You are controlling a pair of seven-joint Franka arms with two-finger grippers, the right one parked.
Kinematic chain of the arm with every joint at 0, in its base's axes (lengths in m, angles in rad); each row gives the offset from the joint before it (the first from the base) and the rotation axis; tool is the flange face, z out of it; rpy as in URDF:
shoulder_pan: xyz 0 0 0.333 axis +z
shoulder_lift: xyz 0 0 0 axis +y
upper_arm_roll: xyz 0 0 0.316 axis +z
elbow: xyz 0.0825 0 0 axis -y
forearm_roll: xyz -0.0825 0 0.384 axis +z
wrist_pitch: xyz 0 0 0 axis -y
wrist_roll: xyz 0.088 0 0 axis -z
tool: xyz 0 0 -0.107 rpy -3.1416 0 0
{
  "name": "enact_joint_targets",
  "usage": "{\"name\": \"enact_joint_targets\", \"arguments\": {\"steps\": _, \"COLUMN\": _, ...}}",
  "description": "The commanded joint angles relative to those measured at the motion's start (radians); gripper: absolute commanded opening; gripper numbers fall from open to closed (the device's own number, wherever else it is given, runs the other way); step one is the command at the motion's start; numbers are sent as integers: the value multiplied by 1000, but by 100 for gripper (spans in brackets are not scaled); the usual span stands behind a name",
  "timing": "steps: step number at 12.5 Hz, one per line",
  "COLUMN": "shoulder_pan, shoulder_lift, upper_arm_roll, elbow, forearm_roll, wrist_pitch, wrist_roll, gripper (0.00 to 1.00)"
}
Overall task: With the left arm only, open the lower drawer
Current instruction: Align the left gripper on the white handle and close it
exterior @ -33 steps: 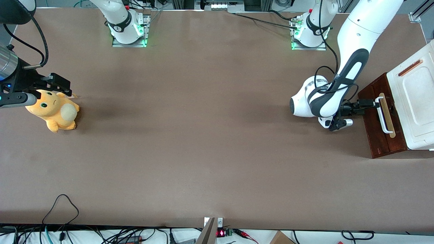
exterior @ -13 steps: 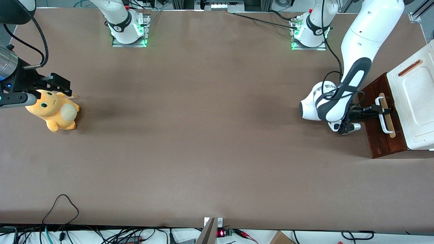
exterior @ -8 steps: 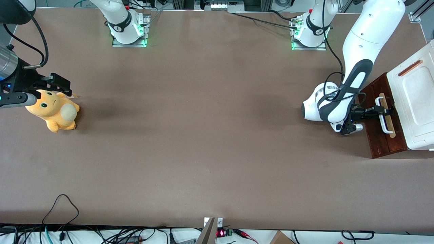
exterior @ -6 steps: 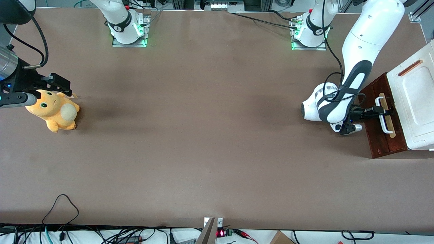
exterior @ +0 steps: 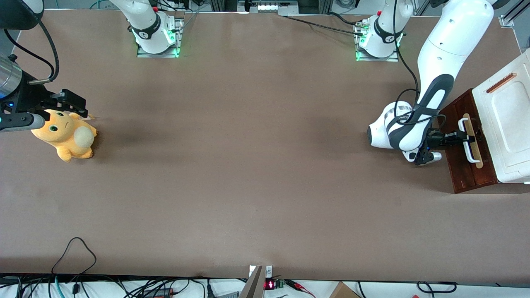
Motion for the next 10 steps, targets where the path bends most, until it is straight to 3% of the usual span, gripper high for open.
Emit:
{"name": "enact_joint_targets", "arguments": {"steps": 1, "shoulder_pan": 4, "shoulder_lift": 7, "upper_arm_roll": 1, "elbow": 14, "forearm_roll": 34, "wrist_pitch": -3, "wrist_roll": 2, "gripper": 26}}
{"name": "enact_joint_targets", "arguments": {"steps": 7, "shoulder_pan": 4, "shoulder_lift": 6, "upper_arm_roll": 1, "elbow": 26, "forearm_roll": 37, "wrist_pitch": -6, "wrist_roll": 1, "gripper": 9}}
{"name": "enact_joint_targets", "arguments": {"steps": 10, "shoulder_pan": 4, "shoulder_lift": 6, "upper_arm_roll": 1, "elbow": 26, "forearm_roll": 37, "wrist_pitch": -4, "wrist_roll": -1, "gripper": 7}}
